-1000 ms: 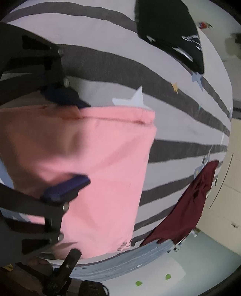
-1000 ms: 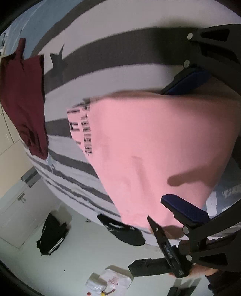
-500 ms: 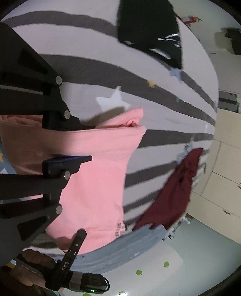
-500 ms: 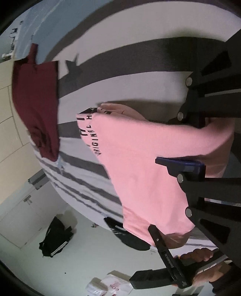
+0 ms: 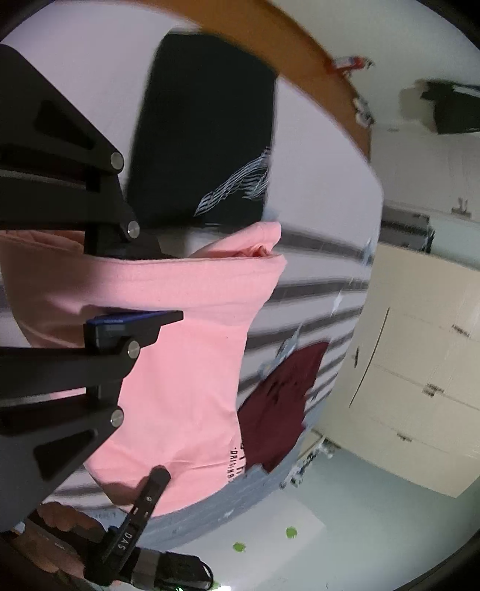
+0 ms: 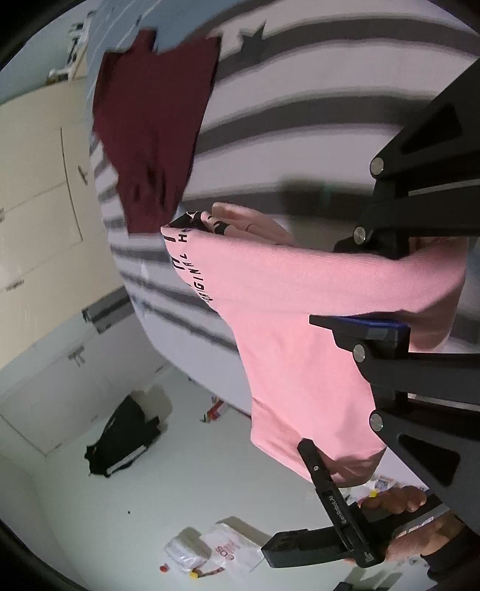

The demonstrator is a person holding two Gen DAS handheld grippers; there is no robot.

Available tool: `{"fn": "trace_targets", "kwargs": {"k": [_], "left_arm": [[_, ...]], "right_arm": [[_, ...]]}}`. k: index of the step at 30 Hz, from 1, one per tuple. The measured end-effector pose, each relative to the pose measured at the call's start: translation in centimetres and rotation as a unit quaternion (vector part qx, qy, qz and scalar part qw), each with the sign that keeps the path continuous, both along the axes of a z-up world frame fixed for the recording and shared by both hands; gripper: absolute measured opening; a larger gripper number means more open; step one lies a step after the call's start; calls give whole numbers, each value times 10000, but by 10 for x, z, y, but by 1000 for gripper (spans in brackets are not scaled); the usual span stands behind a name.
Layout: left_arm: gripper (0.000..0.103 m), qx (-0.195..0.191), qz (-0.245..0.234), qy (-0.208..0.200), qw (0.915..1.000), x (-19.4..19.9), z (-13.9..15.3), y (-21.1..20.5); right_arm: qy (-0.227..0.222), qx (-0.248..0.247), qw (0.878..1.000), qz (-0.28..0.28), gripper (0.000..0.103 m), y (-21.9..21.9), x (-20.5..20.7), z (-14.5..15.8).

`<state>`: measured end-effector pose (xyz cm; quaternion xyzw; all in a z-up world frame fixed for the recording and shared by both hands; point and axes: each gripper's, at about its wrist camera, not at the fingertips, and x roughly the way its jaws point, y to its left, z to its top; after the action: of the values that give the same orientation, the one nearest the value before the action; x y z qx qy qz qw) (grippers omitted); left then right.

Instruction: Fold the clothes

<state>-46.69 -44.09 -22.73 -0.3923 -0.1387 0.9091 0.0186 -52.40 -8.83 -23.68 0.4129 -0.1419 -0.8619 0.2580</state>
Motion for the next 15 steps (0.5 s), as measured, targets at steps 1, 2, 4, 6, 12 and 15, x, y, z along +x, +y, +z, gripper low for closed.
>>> {"fn": "trace_targets", "kwargs": {"k": [1, 2, 4, 6, 12, 15], "left_arm": [[17, -88, 34, 10, 10000, -2, 3, -18], [17, -163, 65, 16, 9998, -4, 5, -35], [17, -276, 126, 8, 9995, -9, 7, -69], [17, -371, 202, -32, 9991, -17, 5, -106], [17, -517, 367, -169, 9978, -36, -10, -191], [17, -511, 406, -265, 9975, -41, -24, -218]], "right_arm": [[20, -18, 10000, 33, 17, -17, -5, 2], [23, -60, 10000, 57, 17, -38, -10, 2], [21, -151, 9998, 103, 17, -82, -23, 1], [21, -216, 9996, 158, 17, -119, -34, 0], [-3, -277, 9991, 316, 17, -215, -60, -16], [-3, -163, 9991, 401, 17, -244, -65, -27]]}}
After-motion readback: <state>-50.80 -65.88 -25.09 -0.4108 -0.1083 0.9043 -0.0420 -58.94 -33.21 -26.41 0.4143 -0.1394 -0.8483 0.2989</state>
